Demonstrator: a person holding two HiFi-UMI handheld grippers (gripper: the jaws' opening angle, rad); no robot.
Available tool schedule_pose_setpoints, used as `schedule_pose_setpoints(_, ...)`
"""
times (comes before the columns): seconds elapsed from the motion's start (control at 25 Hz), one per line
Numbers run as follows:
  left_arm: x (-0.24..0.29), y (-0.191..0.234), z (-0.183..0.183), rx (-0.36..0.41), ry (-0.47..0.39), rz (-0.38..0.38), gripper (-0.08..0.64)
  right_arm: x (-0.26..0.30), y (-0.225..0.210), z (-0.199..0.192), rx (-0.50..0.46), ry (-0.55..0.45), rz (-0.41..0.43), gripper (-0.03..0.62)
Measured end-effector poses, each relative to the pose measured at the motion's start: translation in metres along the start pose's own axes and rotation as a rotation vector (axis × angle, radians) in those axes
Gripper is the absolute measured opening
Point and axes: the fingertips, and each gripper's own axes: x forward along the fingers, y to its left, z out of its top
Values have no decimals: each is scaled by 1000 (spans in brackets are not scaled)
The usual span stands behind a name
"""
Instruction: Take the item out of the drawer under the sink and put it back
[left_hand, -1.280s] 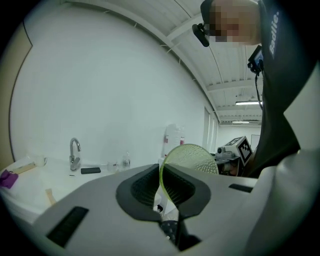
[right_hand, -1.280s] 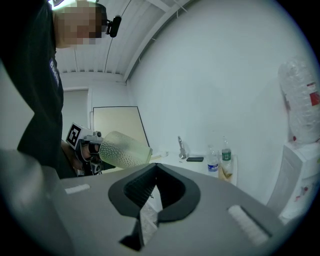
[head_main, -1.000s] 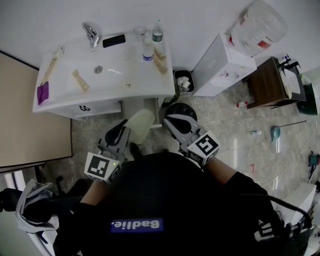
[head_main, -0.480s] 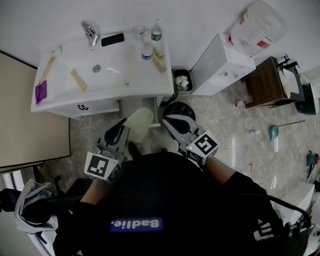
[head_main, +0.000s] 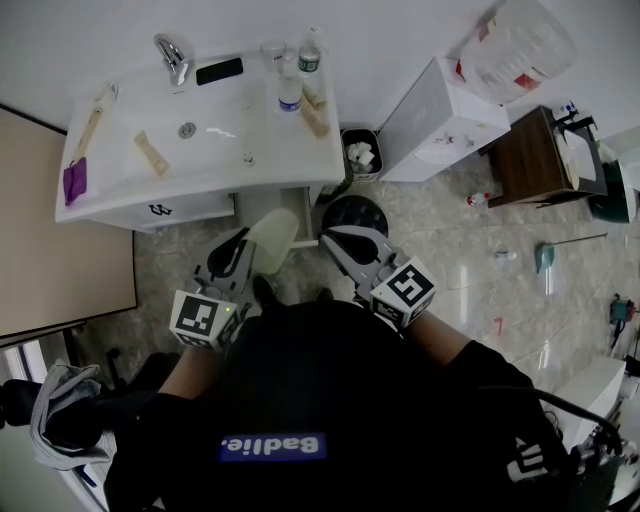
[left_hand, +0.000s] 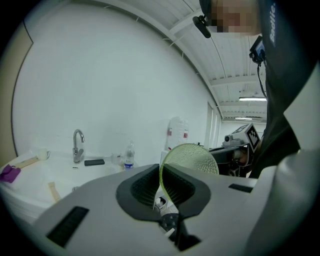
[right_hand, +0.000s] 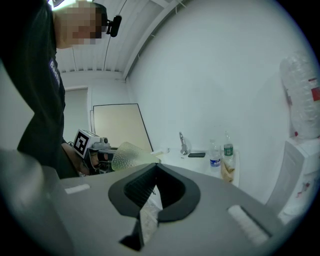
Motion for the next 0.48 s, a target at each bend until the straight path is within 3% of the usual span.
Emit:
schedule_pose_setpoints(0.24,23,11,-21,0,55,-1,23,-1,-7,-9,24,8,-23,2)
schedule_pose_setpoints(0.48,60,33,-84,34,214,-12,23,-2,-13,-21,63,23,-54,2)
